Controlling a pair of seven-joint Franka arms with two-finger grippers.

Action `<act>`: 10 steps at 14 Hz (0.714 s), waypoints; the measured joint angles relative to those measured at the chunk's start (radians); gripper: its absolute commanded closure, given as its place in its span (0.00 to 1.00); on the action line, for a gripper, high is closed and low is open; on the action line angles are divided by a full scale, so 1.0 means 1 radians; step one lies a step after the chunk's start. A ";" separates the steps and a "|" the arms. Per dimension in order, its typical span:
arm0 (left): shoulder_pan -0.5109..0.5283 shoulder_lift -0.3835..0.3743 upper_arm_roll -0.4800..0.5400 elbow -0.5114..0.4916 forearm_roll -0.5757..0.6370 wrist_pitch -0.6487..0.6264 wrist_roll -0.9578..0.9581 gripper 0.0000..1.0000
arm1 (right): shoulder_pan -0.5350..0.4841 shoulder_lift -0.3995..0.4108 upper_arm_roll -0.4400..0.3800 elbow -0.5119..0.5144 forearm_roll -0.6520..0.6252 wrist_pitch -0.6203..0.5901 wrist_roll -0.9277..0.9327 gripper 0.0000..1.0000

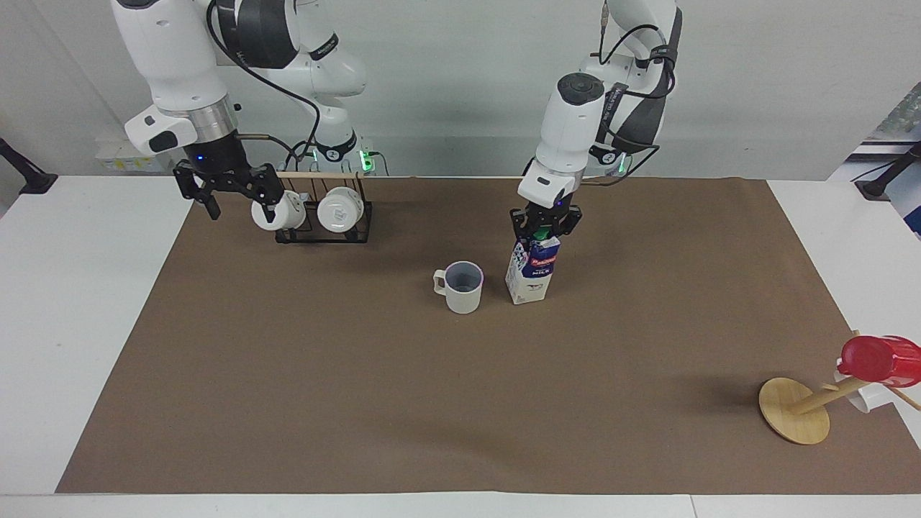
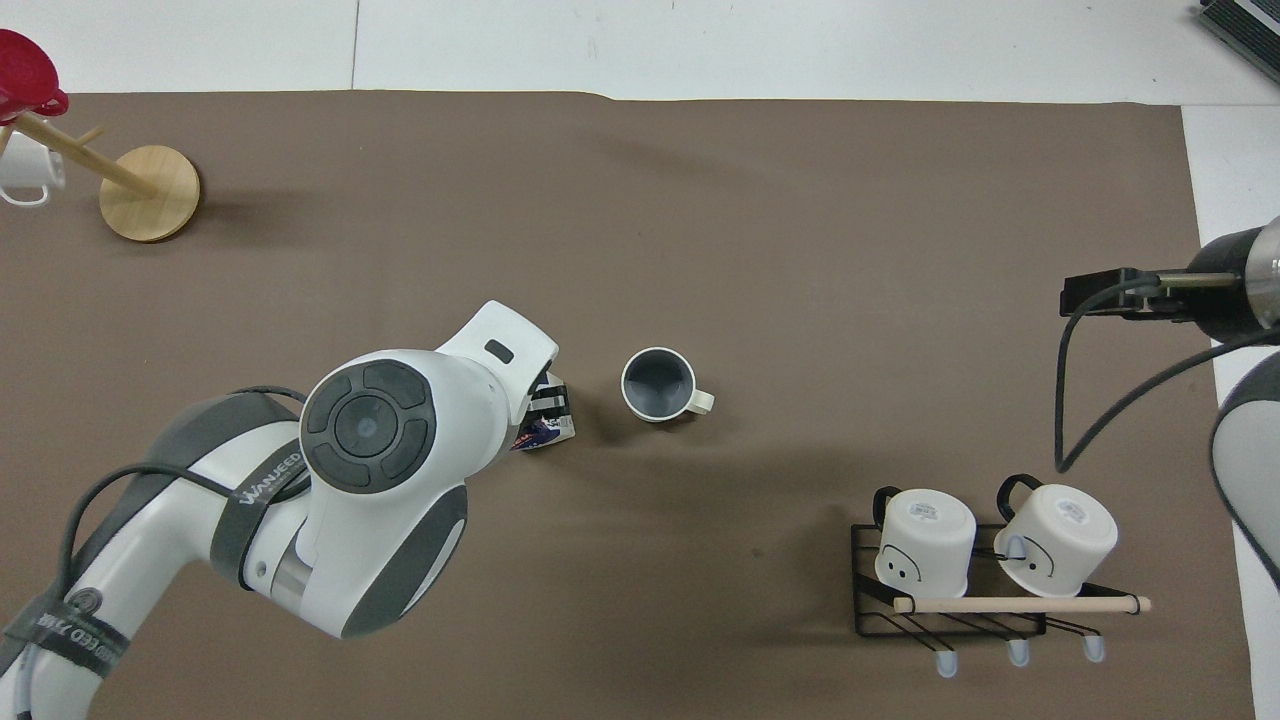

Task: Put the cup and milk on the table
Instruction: 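Set the milk carton down beside the mug with the left gripper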

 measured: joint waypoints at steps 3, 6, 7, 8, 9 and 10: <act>0.000 0.000 0.003 0.002 0.000 0.001 -0.003 0.00 | 0.001 0.034 0.003 0.075 0.002 -0.052 0.000 0.00; 0.000 0.000 0.004 0.006 0.000 0.003 -0.013 0.00 | 0.001 0.047 0.007 0.085 0.002 -0.053 0.000 0.00; 0.000 0.000 0.007 0.012 0.000 0.003 -0.013 0.00 | 0.001 0.048 0.007 0.085 0.002 -0.053 0.000 0.00; 0.000 0.000 0.011 0.025 0.001 0.002 -0.013 0.00 | 0.001 0.048 0.007 0.086 0.002 -0.053 0.000 0.00; 0.001 -0.001 0.016 0.043 0.001 -0.003 -0.013 0.00 | 0.001 0.048 0.007 0.086 0.002 -0.053 0.000 0.00; 0.004 -0.005 0.024 0.063 0.002 -0.021 -0.009 0.00 | 0.001 0.049 0.007 0.086 0.002 -0.053 0.000 0.00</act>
